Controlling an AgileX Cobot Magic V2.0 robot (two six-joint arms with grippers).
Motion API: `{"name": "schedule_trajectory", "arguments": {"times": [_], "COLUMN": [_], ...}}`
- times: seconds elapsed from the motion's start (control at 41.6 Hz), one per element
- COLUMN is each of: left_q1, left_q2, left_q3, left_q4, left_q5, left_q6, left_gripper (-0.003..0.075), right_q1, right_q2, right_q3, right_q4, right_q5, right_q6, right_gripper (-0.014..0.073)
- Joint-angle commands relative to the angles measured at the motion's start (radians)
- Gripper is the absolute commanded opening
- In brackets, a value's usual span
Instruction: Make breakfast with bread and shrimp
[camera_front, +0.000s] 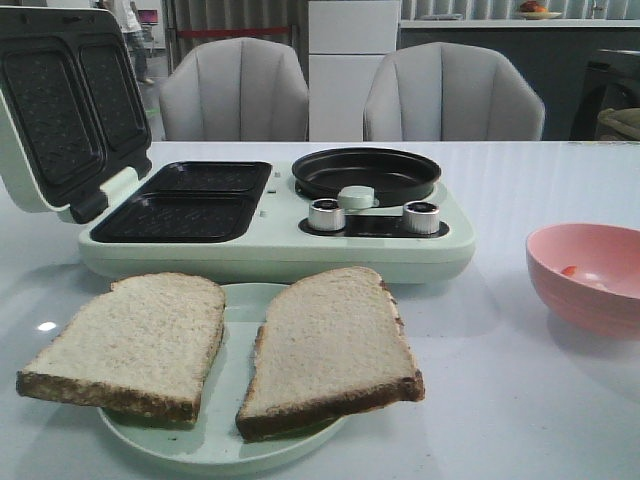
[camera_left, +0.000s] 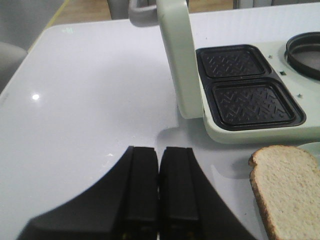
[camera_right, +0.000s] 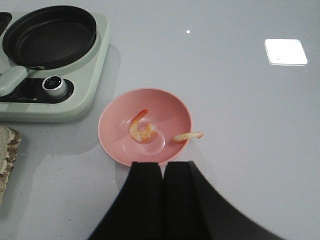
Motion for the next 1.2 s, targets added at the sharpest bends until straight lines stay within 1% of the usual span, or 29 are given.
{"name": "schedule_trajectory", "arguments": {"times": [0.0, 0.096, 0.12, 0.168, 0.264, 0.289, 0.337, 0.385, 0.409, 0.553, 0.601, 0.649, 0.793, 0.986, 1.106, 1.13, 1.178], "left_q1": [-0.001, -0.001, -0.001, -0.001, -0.001, -0.001, -0.001, -0.001, -0.001, -0.005, -0.023, -0.05, -0.2, -0.446, -0.598, -0.627, -0.675], "left_q2": [0.022, 0.029, 0.028, 0.031, 0.038, 0.04, 0.044, 0.049, 0.05, 0.069, 0.073, 0.079, 0.115, 0.212, 0.316, 0.335, 0.396], "left_q3": [-0.019, -0.019, -0.019, -0.019, -0.019, -0.019, -0.019, -0.019, -0.019, -0.019, -0.019, -0.019, -0.019, -0.019, -0.019, -0.019, -0.019], "left_q4": [-0.021, -0.022, -0.022, -0.022, -0.022, -0.022, -0.022, -0.022, -0.022, -0.023, -0.023, -0.023, 0.009, 0.25, 0.378, 0.405, 0.487], "left_q5": [-0.078, -0.081, -0.082, -0.082, -0.082, -0.082, -0.082, -0.079, -0.077, -0.072, -0.072, -0.071, -0.062, -0.003, 0.011, 0.011, 0.013], "left_q6": [-0.005, -0.005, -0.005, -0.005, -0.005, -0.005, -0.005, -0.005, -0.005, 0.034, 0.044, 0.086, 0.192, 0.194, 0.174, 0.158, 0.08], "left_gripper": [0.0109, 0.0118, 0.013, 0.0181, 0.0391, 0.0459, 0.0559, 0.0618, 0.063, 0.0636, 0.0636, 0.0636, 0.0636, 0.0636, 0.0635, 0.0635, 0.0635], "right_q1": [-0.003, -0.003, -0.003, -0.003, -0.003, -0.003, -0.003, -0.003, -0.003, -0.003, -0.003, -0.003, -0.003, -0.003, -0.003, -0.003, -0.003], "right_q2": [0.025, 0.034, 0.037, 0.037, 0.037, 0.037, 0.037, 0.037, 0.037, 0.037, 0.037, 0.037, 0.037, 0.037, 0.037, 0.037, 0.037], "right_q3": [-0.034, -0.034, -0.033, -0.033, -0.033, -0.033, -0.033, -0.033, -0.033, -0.033, -0.033, -0.033, -0.033, -0.033, -0.033, -0.033, -0.033], "right_q4": [0.001, 0.001, 0.001, 0.001, 0.001, 0.001, 0.001, 0.001, 0.001, 0.001, 0.001, 0.001, 0.001, 0.001, 0.001, 0.001, 0.001], "right_q5": [-0.063, -0.061, -0.061, -0.06, -0.061, -0.061, -0.061, -0.062, -0.062, -0.06, -0.06, -0.06, -0.06, -0.06, -0.06, -0.06, -0.06], "right_q6": [-0.005, -0.005, -0.005, -0.005, -0.005, -0.005, -0.005, -0.005, -0.005, -0.005, -0.005, -0.005, -0.005, -0.005, -0.005, -0.005, -0.005], "right_gripper": [0.0047, 0.0069, 0.0085, 0.0143, 0.032, 0.0374, 0.0453, 0.0505, 0.0517, 0.052, 0.052, 0.052, 0.052, 0.052, 0.052, 0.052, 0.052]}}
